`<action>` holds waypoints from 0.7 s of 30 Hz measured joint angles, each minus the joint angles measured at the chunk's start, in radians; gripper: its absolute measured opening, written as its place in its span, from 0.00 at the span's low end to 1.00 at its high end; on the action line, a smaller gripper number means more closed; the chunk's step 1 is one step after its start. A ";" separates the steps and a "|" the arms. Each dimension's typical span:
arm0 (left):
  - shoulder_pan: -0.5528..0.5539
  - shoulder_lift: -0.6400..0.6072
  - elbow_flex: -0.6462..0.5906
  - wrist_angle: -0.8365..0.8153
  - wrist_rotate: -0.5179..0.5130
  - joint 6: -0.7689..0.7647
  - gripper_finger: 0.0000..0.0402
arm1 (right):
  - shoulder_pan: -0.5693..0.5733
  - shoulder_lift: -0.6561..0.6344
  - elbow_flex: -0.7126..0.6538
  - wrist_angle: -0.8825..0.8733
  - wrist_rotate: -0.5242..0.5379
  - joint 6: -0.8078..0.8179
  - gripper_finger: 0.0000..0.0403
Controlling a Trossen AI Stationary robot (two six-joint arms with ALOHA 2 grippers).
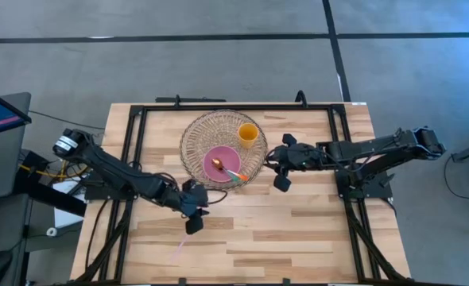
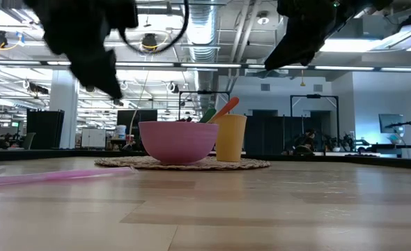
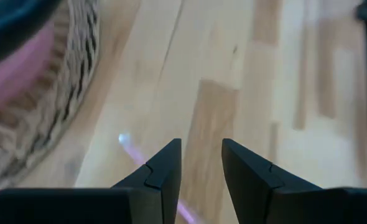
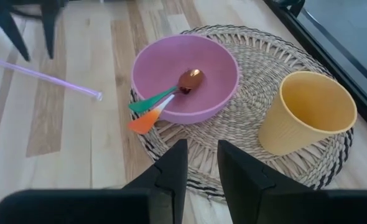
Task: Pick & Place Utensil
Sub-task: Put the pink straw into the yellow cup
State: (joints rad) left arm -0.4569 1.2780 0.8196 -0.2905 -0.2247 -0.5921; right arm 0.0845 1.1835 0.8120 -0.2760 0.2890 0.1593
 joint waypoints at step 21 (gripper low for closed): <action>0.000 0.217 -0.094 0.099 -0.059 -0.101 0.29 | 0.000 0.000 -0.001 0.001 0.000 0.026 0.20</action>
State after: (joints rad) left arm -0.4565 1.4952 0.7258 -0.1914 -0.2838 -0.6929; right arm 0.0845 1.1835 0.8112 -0.2752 0.2893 0.1848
